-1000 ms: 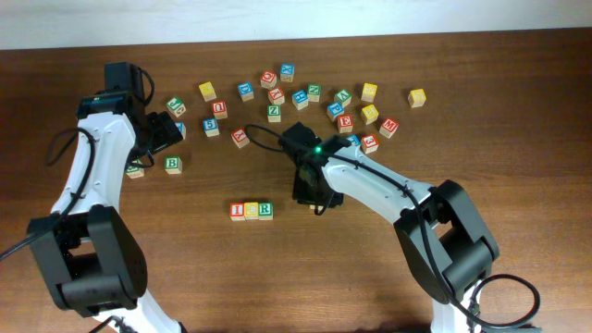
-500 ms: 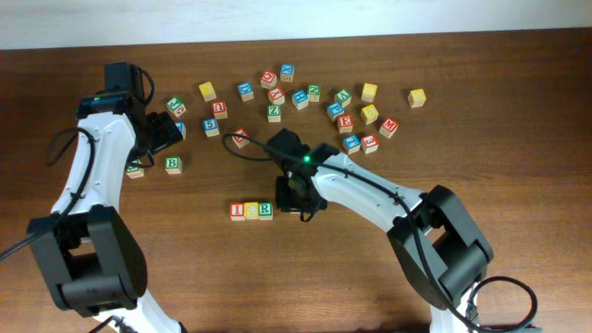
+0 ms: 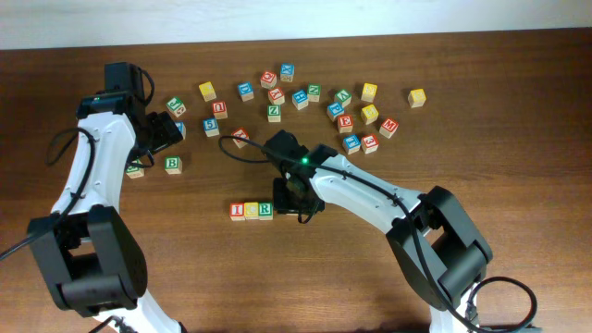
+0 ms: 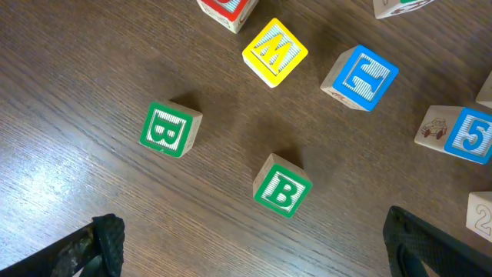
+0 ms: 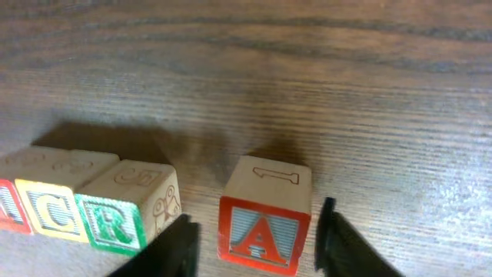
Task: Spell out ICRA
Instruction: 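Push the A block leftward against the R block with the right gripper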
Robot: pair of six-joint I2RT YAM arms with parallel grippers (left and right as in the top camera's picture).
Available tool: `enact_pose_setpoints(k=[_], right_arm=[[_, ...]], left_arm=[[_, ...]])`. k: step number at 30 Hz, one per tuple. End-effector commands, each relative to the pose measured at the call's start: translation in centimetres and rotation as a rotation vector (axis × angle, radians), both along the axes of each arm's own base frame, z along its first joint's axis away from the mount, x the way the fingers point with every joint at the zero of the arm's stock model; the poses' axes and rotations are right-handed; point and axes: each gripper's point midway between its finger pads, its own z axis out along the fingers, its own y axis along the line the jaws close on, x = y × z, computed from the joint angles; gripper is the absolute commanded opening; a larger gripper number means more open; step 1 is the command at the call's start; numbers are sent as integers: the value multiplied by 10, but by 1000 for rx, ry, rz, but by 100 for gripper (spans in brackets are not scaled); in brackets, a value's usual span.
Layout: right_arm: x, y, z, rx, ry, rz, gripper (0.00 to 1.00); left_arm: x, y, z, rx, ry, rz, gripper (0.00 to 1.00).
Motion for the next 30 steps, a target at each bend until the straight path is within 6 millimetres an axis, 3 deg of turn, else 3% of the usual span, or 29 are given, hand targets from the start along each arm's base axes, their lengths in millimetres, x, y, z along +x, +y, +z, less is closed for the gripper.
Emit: enact_pose_setpoints(k=[1,11,14,20,30], right_arm=[[13,-7,7,-34,-78,-16,52],[43,-42,7,-76,-118,-114,54],[38,-53,5,-103,-82,-125,45],[18,-58,2,-145,-20,-105,14],[4,-40,2,-143,-21,-48,13]], left_arm=[[-2,0,-3,0,9,-1,99],[-2,0,-3,-1,9,-2,99],[-2,0,-3,-1,9,-2,99],[-2,0,-3,-1,9,-2,99],[-2,0,-3,-1,9,-2,99]])
